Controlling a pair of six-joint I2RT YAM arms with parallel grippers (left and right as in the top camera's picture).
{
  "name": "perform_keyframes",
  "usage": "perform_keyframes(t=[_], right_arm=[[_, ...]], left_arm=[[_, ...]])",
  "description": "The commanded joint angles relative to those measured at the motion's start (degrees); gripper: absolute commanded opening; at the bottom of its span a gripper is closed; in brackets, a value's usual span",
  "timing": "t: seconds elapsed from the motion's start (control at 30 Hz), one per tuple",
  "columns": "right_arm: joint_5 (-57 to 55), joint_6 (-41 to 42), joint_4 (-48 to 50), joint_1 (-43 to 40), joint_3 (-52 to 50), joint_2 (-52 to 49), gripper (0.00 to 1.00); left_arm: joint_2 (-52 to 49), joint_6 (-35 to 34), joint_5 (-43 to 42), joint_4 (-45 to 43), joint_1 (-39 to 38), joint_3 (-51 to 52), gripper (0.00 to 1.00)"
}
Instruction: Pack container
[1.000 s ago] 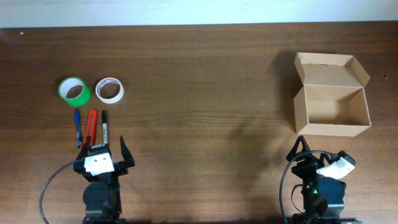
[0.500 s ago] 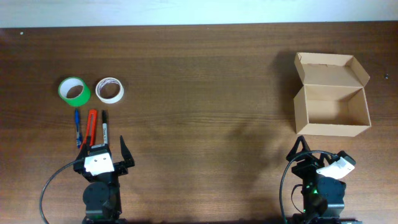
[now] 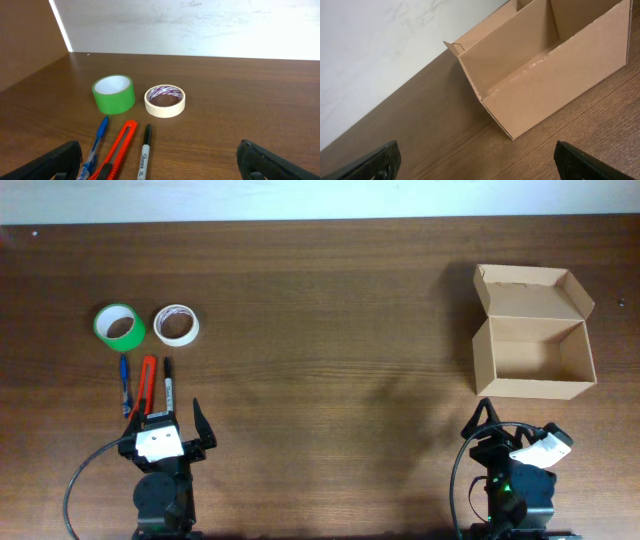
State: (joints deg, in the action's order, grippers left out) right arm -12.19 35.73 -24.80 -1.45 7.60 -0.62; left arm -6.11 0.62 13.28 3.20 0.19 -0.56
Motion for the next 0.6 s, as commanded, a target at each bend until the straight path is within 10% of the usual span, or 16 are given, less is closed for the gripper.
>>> perform_keyframes(t=[0.0,0.3,0.57], right_arm=[[2.86,-5.09,-0.07,-0.07,-0.42,-0.26,0.99],[3.3,-16.44,-3.76,-0.17,11.56,-16.11,0.99],[3.98,-24.55,-13.09,-6.54,41.79,-49.44,0.99]], left_arm=[[0.07,0.0,-1.99,-0.2,0.09,-0.02,1.0],[-5.16,0.04,-0.04,5.88,0.81,-7.63,1.0],[-32.3,0.07,-0.04,6.71,9.42,-30.58,1.0]])
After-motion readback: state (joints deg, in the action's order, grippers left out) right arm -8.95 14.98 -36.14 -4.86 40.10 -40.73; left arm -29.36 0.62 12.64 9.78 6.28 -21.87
